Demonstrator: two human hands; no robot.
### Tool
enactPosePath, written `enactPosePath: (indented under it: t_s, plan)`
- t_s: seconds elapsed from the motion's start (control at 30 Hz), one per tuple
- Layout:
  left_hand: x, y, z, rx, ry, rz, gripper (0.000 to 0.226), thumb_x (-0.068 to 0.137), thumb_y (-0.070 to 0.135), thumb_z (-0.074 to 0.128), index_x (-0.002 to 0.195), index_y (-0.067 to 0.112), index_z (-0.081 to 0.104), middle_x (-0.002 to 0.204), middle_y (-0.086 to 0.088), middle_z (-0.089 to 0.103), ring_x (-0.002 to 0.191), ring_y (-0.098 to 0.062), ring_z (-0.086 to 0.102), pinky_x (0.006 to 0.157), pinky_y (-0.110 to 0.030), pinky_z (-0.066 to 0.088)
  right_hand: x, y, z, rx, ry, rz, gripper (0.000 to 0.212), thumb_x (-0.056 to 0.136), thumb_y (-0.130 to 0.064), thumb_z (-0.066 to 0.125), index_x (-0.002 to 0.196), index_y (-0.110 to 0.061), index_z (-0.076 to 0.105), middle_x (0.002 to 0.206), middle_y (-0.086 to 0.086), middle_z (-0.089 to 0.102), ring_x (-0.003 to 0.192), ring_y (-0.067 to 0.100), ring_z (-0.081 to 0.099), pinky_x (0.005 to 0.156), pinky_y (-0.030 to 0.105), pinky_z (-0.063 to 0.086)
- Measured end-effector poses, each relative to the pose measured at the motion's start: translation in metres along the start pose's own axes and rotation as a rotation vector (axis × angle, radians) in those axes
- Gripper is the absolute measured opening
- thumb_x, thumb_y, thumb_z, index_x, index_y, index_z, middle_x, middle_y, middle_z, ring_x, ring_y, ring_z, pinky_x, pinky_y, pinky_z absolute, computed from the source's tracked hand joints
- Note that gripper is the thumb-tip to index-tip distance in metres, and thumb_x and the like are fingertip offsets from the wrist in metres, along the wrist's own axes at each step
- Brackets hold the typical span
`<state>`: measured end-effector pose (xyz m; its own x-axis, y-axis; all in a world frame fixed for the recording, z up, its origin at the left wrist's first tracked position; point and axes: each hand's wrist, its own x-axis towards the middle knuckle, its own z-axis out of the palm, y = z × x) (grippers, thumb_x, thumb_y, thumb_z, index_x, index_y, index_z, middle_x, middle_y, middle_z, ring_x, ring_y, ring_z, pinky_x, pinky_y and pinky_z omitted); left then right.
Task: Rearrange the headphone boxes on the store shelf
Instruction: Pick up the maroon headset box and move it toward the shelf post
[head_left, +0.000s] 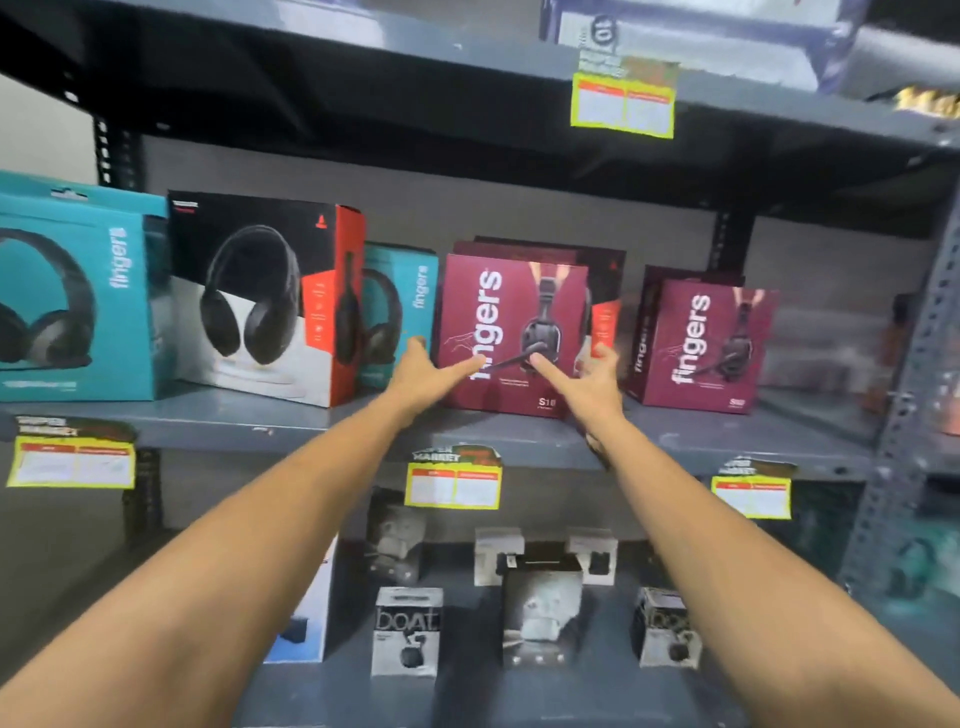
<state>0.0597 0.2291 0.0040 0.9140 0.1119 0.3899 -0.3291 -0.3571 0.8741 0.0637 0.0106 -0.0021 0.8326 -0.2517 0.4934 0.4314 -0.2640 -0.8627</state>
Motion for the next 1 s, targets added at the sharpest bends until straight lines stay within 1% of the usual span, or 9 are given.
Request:
enactPosePath:
  t_s: [0.1, 0.17, 0.27, 0.33, 0.4, 0.53, 0.7, 0.83, 1.0]
  plan:
    - [0.006, -0.012, 0.0, -0.038, -0.092, -0.039, 0.1, 0.068, 0.047, 0.084, 0.145, 0.01, 0.033, 0.144, -0.007, 0.05, 0.126, -0.024, 0.053, 0.107, -0.04, 0.043, 0.009, 0.008, -0.011, 0.078, -0.187, 0.154, 0.137, 0.037, -0.067, 0.086, 0.148, -0.019, 0.021, 0.14, 0.005, 0.045, 0.122, 0.021, 0.049, 0.095, 0.029, 0.046]
    - [0.01, -0.015, 0.001, -0.098, -0.167, -0.039, 0.089, 0.066, 0.041, 0.087, 0.138, 0.013, 0.042, 0.135, -0.003, 0.059, 0.119, -0.02, 0.059, 0.105, -0.039, 0.046, 0.014, 0.011, -0.015, 0.09, -0.259, 0.146, 0.134, 0.033, -0.065, 0.088, 0.145, -0.019, 0.029, 0.131, 0.004, 0.05, 0.111, 0.016, 0.057, 0.082, 0.028, 0.052]
    - [0.014, -0.014, 0.001, -0.183, -0.237, -0.023, 0.078, 0.066, 0.032, 0.089, 0.132, 0.015, 0.05, 0.126, -0.003, 0.067, 0.111, -0.017, 0.065, 0.102, -0.036, 0.049, 0.017, 0.012, -0.017, 0.073, -0.34, 0.098, 0.098, 0.044, -0.054, 0.091, 0.126, -0.024, 0.048, 0.12, -0.002, 0.064, 0.092, 0.003, 0.068, 0.069, 0.019, 0.055]
    - [0.013, -0.015, 0.0, -0.232, -0.23, -0.021, 0.079, 0.064, 0.03, 0.091, 0.131, 0.014, 0.052, 0.124, -0.004, 0.069, 0.107, -0.017, 0.068, 0.099, -0.036, 0.051, 0.015, 0.012, -0.017, -0.025, -0.359, 0.052, 0.074, 0.052, -0.052, 0.089, 0.111, -0.032, 0.05, 0.106, -0.016, 0.063, 0.078, -0.014, 0.063, 0.058, 0.005, 0.048]
    - [0.011, -0.014, -0.001, -0.282, -0.204, -0.029, 0.088, 0.057, 0.04, 0.092, 0.131, 0.012, 0.054, 0.123, -0.006, 0.07, 0.107, -0.021, 0.069, 0.1, -0.039, 0.052, 0.012, 0.01, -0.017, -0.034, -0.335, 0.06, 0.061, 0.053, -0.058, 0.086, 0.1, -0.035, 0.054, 0.101, -0.02, 0.062, 0.076, -0.016, 0.063, 0.055, 0.003, 0.045]
    - [0.007, -0.008, -0.004, -0.198, -0.121, -0.055, 0.12, 0.045, 0.082, 0.072, 0.138, 0.009, 0.053, 0.136, -0.01, 0.062, 0.122, -0.029, 0.061, 0.109, -0.045, 0.044, 0.006, 0.002, -0.014, -0.047, -0.221, 0.102, 0.096, 0.043, -0.084, 0.069, 0.116, -0.021, 0.061, 0.108, -0.007, 0.067, 0.104, 0.015, 0.062, 0.085, 0.027, 0.045]
    - [0.003, -0.004, -0.008, -0.162, -0.102, -0.072, 0.132, 0.039, 0.088, 0.068, 0.14, 0.005, 0.051, 0.14, -0.013, 0.059, 0.126, -0.031, 0.057, 0.11, -0.047, 0.042, 0.002, -0.005, -0.014, -0.083, -0.208, 0.112, 0.074, 0.041, -0.088, 0.066, 0.083, -0.028, 0.059, 0.085, -0.018, 0.065, 0.082, 0.0, 0.059, 0.06, 0.018, 0.041]
    - [0.0, -0.007, -0.015, -0.138, -0.168, -0.042, 0.13, 0.04, 0.082, 0.073, 0.143, 0.008, 0.046, 0.139, -0.011, 0.058, 0.123, -0.028, 0.059, 0.109, -0.045, 0.044, -0.005, -0.01, -0.02, -0.146, -0.316, 0.085, 0.062, 0.051, -0.083, 0.067, 0.086, -0.032, 0.058, 0.092, -0.017, 0.069, 0.082, -0.002, 0.062, 0.06, 0.014, 0.043]
    - [0.001, -0.015, -0.016, -0.098, -0.258, 0.058, 0.115, 0.029, 0.072, 0.087, 0.128, 0.025, 0.054, 0.115, 0.01, 0.07, 0.095, -0.006, 0.071, 0.088, -0.028, 0.054, -0.016, -0.013, -0.045, -0.347, -0.388, 0.015, 0.05, 0.059, -0.074, 0.071, 0.08, -0.035, 0.048, 0.084, -0.025, 0.056, 0.066, -0.01, 0.06, 0.049, 0.008, 0.041]
